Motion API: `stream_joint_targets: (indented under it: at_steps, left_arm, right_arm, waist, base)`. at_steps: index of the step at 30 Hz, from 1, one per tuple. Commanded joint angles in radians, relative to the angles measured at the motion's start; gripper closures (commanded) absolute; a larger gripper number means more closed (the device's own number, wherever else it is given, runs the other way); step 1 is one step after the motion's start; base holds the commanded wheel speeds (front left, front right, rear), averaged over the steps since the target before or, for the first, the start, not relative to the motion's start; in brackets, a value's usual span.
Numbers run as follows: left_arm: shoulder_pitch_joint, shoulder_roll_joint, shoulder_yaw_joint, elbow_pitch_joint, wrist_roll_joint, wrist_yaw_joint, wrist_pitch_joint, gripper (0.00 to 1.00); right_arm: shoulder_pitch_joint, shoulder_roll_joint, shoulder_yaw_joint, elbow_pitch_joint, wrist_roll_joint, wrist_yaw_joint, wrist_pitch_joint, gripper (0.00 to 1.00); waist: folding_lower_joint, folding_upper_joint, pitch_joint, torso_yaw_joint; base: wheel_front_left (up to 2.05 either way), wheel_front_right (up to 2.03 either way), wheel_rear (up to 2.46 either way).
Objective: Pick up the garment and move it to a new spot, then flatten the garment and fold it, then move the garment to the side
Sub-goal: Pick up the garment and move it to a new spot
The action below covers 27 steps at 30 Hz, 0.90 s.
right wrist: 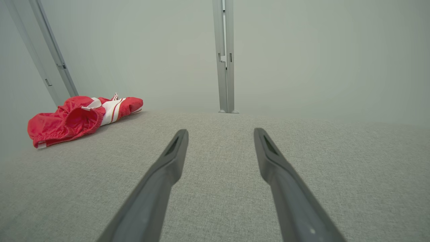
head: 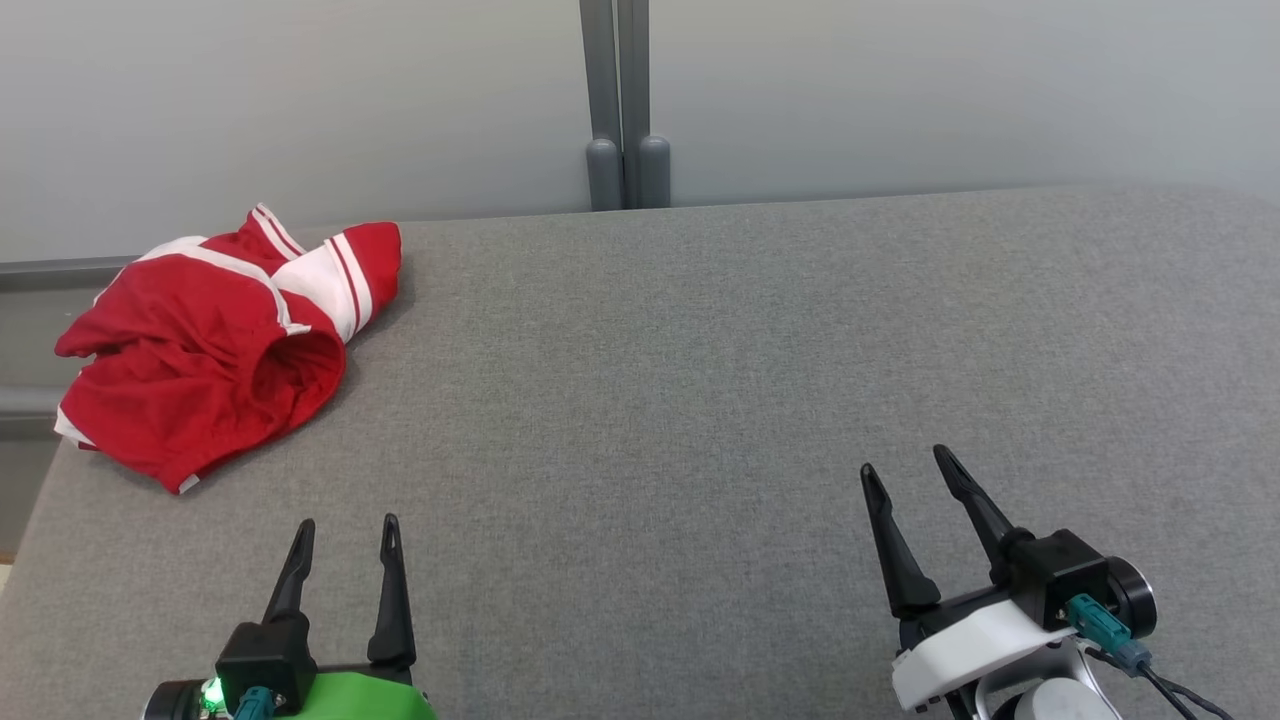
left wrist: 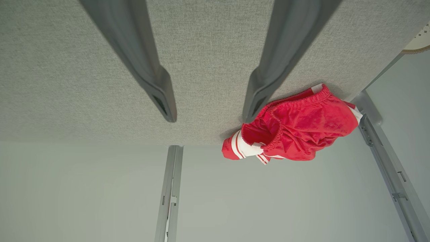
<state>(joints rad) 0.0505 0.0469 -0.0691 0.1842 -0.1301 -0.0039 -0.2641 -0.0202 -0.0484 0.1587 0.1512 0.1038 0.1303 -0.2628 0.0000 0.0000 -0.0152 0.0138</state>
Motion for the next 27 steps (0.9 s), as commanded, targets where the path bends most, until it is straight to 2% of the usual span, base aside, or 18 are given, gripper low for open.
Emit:
stream_joint_targets:
  at_steps: [1,8,12,27]
  left_arm:
    - [0.0,0.006,0.0,0.001,-0.003,0.005,-0.001,0.0]
    - [-0.002,0.006,-0.001,0.003,-0.004,0.006,-0.001,0.0]
    - [-0.009,0.006,-0.007,0.001,-0.004,0.004,-0.001,0.0]
    - [0.014,0.007,0.025,-0.004,0.023,-0.004,-0.001,0.0]
  right_arm:
    - [0.003,-0.003,-0.001,0.003,0.003,0.001,-0.003,0.0]
    - [0.01,-0.004,-0.007,-0.001,-0.004,0.001,-0.003,0.0]
    - [0.02,-0.003,0.003,-0.007,0.008,0.001,-0.003,0.0]
    - [0.032,-0.003,0.0,-0.014,0.022,0.001,-0.003,0.0]
  waist:
    - [0.0,0.0,0.0,0.001]
    - [0.0,0.0,-0.004,0.015]
    - [0.0,0.0,-0.006,0.057]
    - [0.0,0.0,-0.024,0.402]
  base:
    - [0.0,0.0,0.0]
    - [0.0,0.0,0.0]
    - [0.0,0.0,0.0]
    - [0.0,0.0,0.0]
